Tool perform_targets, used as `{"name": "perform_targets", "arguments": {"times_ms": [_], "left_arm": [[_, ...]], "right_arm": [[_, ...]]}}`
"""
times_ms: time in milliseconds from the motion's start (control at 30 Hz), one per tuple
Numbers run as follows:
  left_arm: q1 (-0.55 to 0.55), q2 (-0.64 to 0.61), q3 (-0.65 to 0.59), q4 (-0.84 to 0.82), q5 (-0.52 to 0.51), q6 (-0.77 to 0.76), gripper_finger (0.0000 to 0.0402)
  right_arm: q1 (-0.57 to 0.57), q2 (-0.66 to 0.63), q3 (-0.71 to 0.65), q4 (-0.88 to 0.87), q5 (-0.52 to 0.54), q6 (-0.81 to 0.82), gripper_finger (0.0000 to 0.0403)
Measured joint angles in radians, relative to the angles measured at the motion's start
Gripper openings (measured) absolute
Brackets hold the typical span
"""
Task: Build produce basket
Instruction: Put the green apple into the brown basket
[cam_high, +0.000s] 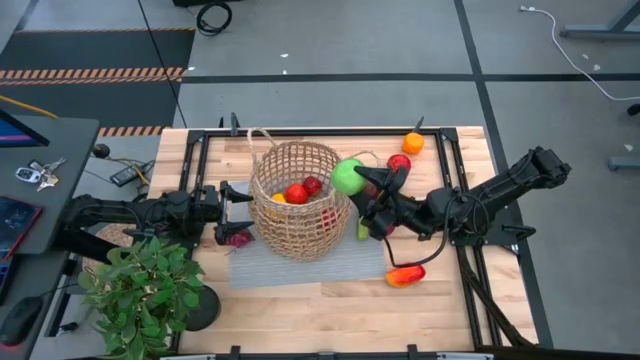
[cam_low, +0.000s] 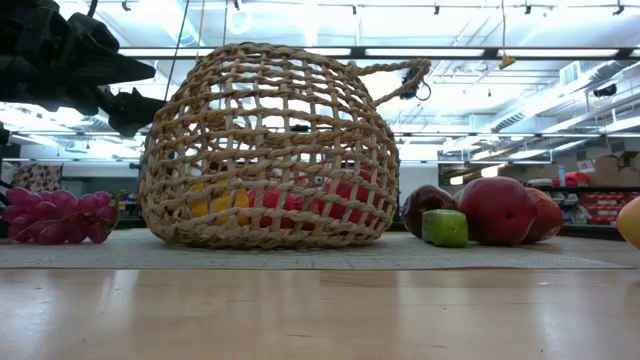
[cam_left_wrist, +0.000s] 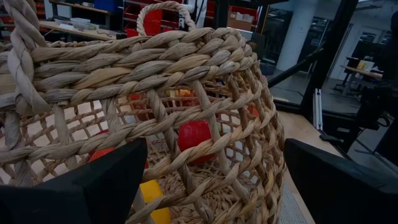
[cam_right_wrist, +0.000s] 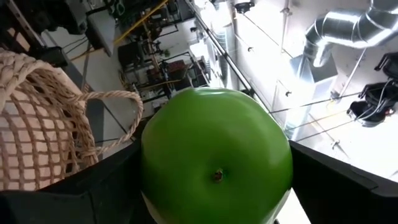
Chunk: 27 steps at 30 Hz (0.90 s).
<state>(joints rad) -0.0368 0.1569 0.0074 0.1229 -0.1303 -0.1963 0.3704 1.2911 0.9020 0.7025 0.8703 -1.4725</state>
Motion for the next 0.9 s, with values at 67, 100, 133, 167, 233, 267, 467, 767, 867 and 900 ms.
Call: {"name": "perform_targets", "arguments": {"times_ms": [67,100,133,167,233,267,467,767,867,900], "left_arm": [[0.0,0.0,0.0,0.0,0.0,0.0,0.0386],[0.0,0.0,0.0,0.0,0.0,0.0,0.0386],[0.0,0.0,0.0,0.0,0.0,0.0,0.0386],[0.0,0.0,0.0,0.0,0.0,0.0,0.0386],[0.0,0.0,0.0,0.0,0.0,0.0,0.0386],[0.0,0.0,0.0,0.0,0.0,0.0,0.0386],[0.0,0.0,0.0,0.0,0.0,0.0,0.0386],[0.0,0.0,0.0,0.0,0.0,0.0,0.0386],[0.0,0.0,0.0,0.0,0.0,0.0,0.0386],[0.0,0.0,0.0,0.0,0.0,0.0,0.0386]], "right_arm": [[-0.005,0.0,0.0,0.0,0.0,0.039,0.0368],[-0.008,0.0,0.0,0.0,0.0,0.068,0.0368],[-0.012,0.0,0.0,0.0,0.0,0.103,0.0368],[-0.017,0.0,0.0,0.0,0.0,0.148,0.0368],[-0.027,0.0,0.0,0.0,0.0,0.256,0.0369],[-0.034,0.0,0.0,0.0,0.0,0.321,0.0369],[-0.074,0.0,0.0,0.0,0.027,0.778,0.0369],[-0.099,0.0,0.0,0.009,0.14,1.254,0.0369],[-0.099,0.0,0.0,0.016,0.196,1.392,0.0369],[-0.099,0.0,0.0,0.018,0.215,1.431,0.0369]]}}
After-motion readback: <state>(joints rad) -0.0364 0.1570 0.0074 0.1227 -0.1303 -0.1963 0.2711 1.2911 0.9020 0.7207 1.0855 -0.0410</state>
